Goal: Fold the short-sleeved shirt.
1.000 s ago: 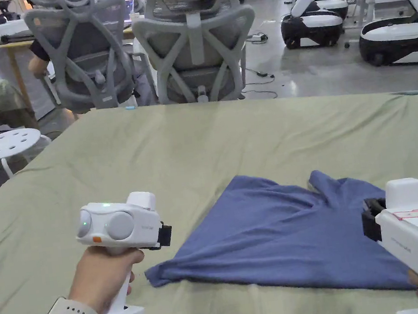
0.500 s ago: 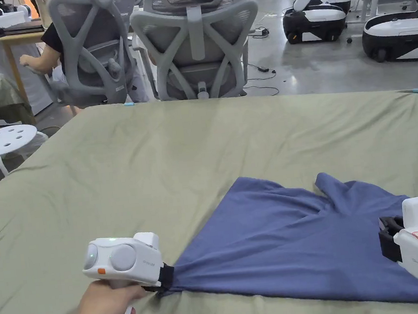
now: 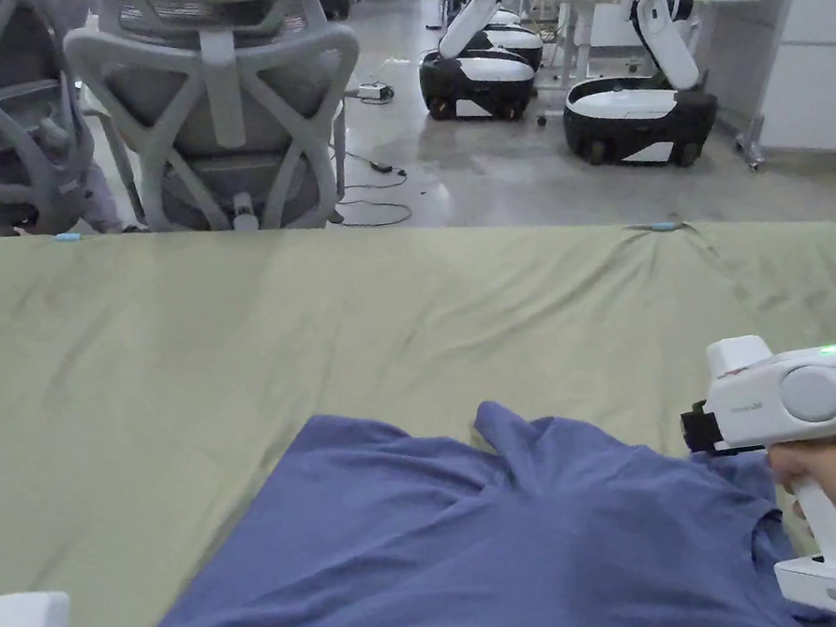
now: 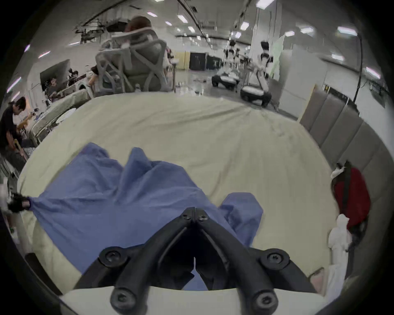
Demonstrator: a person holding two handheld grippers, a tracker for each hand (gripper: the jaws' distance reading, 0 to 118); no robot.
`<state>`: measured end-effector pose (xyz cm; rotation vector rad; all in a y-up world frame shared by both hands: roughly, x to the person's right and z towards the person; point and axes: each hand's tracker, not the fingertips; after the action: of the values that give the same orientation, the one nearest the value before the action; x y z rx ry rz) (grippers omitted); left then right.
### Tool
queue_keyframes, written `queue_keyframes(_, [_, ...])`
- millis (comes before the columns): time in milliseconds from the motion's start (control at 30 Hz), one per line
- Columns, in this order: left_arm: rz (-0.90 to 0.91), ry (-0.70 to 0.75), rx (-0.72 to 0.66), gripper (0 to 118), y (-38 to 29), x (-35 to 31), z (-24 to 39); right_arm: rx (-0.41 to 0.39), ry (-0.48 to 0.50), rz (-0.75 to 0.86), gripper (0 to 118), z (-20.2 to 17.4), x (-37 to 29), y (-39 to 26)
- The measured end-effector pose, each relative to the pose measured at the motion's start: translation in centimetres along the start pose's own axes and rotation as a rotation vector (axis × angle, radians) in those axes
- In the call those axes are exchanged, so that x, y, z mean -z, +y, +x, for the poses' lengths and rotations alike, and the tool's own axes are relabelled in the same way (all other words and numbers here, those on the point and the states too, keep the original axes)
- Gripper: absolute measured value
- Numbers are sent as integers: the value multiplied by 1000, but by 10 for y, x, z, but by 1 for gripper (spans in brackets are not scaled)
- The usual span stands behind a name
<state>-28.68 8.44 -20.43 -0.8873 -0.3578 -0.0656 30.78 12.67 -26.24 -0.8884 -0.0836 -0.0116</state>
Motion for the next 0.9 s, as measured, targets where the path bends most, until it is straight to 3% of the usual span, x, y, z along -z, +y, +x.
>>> queue_keyframes(100, [-12, 8, 0, 2, -1, 5, 1, 34, 21, -41, 0, 11, 41, 11])
queue_keyframes(133, [-16, 11, -3, 2, -3, 6, 2, 26, 27, -44, 10, 19, 60, 14])
queue_keyframes(167, [-21, 12, -4, 2, -4, 7, 2, 23, 39, -54, 39, 20, 71, 16])
queue_keyframes(233, [-35, 14, -5, 2, -2, 11, 3, 9, 67, -117, 110, 19, 95, 16])
queue_keyframes(267, [-41, 14, -4, 2, -3, 12, 4, 3, 73, -123, 114, 18, 103, 15])
queue_keyframes(333, [-54, 18, 5, 2, -1, 16, 4, -4, 76, -116, 98, 18, 117, 14])
queue_keyframes(400, [-61, 22, 10, 2, -1, 16, 7, -11, 46, -120, 94, 16, 129, 14])
queue_keyframes(500, [-72, 27, 15, 2, 2, 19, 8, 20, 92, -185, 30, 18, 137, 9])
queue_keyframes(533, [-75, 26, 15, 2, 2, 19, 9, -1, 64, -163, 1, 15, 135, 7])
queue_keyframes(567, [-76, 24, 13, 2, 3, 18, 9, -23, 66, -133, 2, 14, 127, 6])
queue_keyframes(600, [-77, 24, 11, 2, 4, 20, 6, 28, 128, -158, 2, 16, 121, 7])
queue_keyframes(733, [-47, 43, 25, 2, 14, 15, 8, 58, 111, 8, 2, 10, 63, 19])
queue_keyframes(900, [45, 59, 65, 2, 47, -3, 17, -57, 21, 200, 2, -23, -37, 33])
